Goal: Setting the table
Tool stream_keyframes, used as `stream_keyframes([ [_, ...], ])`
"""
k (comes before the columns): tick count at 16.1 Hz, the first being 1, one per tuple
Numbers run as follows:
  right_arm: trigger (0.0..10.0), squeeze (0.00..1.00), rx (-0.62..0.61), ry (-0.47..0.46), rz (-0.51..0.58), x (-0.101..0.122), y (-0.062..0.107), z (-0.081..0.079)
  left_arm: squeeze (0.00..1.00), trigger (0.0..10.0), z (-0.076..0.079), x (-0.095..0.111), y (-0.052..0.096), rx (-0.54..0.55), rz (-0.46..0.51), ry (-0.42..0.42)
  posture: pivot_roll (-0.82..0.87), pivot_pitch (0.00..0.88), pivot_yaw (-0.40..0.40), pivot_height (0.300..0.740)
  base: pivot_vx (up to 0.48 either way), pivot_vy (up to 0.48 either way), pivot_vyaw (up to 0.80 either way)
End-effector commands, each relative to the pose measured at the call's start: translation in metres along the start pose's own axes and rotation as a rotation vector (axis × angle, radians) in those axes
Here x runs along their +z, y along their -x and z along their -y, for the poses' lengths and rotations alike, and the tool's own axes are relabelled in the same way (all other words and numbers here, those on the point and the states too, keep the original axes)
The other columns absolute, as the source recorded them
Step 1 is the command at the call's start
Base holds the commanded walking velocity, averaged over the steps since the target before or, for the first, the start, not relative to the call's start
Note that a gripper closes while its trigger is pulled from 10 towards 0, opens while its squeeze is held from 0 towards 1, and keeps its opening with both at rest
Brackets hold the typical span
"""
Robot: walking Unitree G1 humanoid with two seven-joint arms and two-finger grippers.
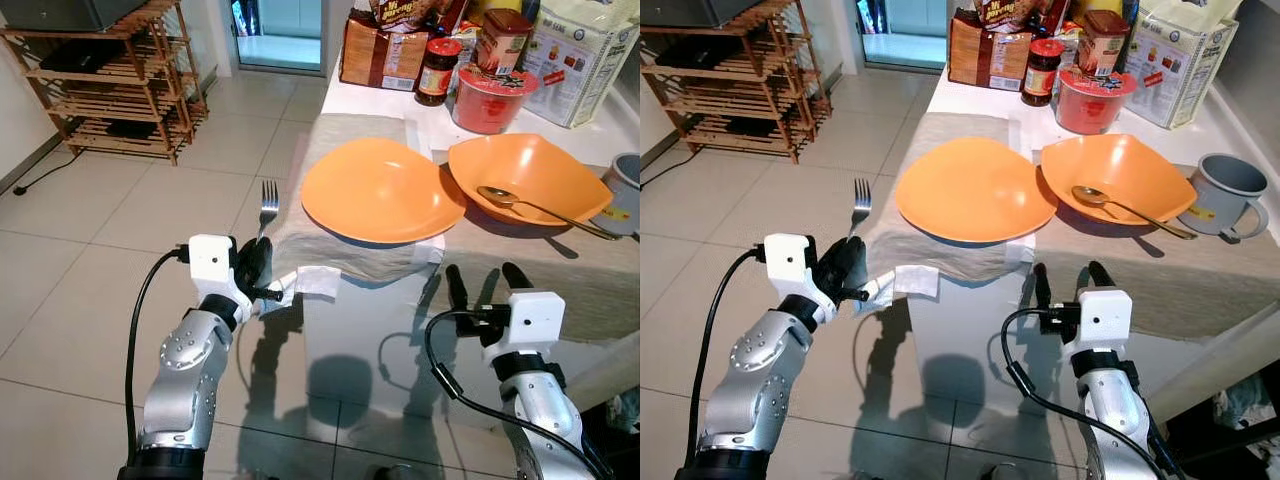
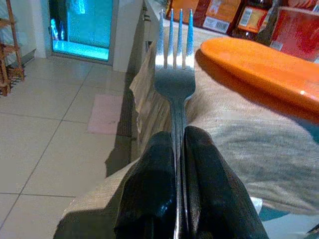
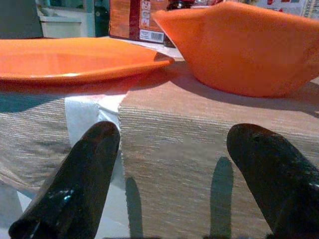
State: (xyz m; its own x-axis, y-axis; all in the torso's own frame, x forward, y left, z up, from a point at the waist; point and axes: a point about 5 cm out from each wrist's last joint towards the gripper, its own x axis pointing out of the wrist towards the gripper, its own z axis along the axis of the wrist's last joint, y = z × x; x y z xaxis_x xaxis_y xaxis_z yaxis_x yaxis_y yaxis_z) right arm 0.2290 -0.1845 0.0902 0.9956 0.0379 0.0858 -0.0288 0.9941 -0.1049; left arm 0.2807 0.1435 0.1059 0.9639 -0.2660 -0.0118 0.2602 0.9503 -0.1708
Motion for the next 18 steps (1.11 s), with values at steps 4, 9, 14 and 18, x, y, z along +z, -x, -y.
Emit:
stream_keyframes([
  [4, 10.0, 0.0, 0.005, 0.007, -0.005, -0.001, -0.004, 0.004, 0.0, 0.0, 0.004, 0.017, -0.014, -0.025, 0.06, -0.013, -0.11, 0.0, 0.014, 0.727, -0.139, -0.434, 0.0],
  [9, 10.0, 0.0, 0.014, 0.011, -0.018, -0.004, -0.005, 0.004, 0.0, 0.0, 0.004, 0.02, -0.019, -0.039, 0.067, -0.019, -0.11, 0.0, 0.012, 0.727, 0.0, -0.48, 0.0],
  [14, 10.0, 0.0, 0.03, 0.017, -0.027, -0.005, -0.005, 0.006, 0.0, 0.0, 0.007, 0.02, -0.016, -0.048, 0.092, -0.044, -0.1, 0.0, 0.001, 0.727, 0.0, -0.48, 0.0],
  [18, 10.0, 0.0, 0.044, 0.021, -0.027, -0.005, -0.008, 0.005, 0.0, 0.0, 0.01, 0.021, -0.013, -0.051, 0.116, -0.054, -0.09, 0.0, -0.008, 0.727, 0.0, -0.48, 0.0],
])
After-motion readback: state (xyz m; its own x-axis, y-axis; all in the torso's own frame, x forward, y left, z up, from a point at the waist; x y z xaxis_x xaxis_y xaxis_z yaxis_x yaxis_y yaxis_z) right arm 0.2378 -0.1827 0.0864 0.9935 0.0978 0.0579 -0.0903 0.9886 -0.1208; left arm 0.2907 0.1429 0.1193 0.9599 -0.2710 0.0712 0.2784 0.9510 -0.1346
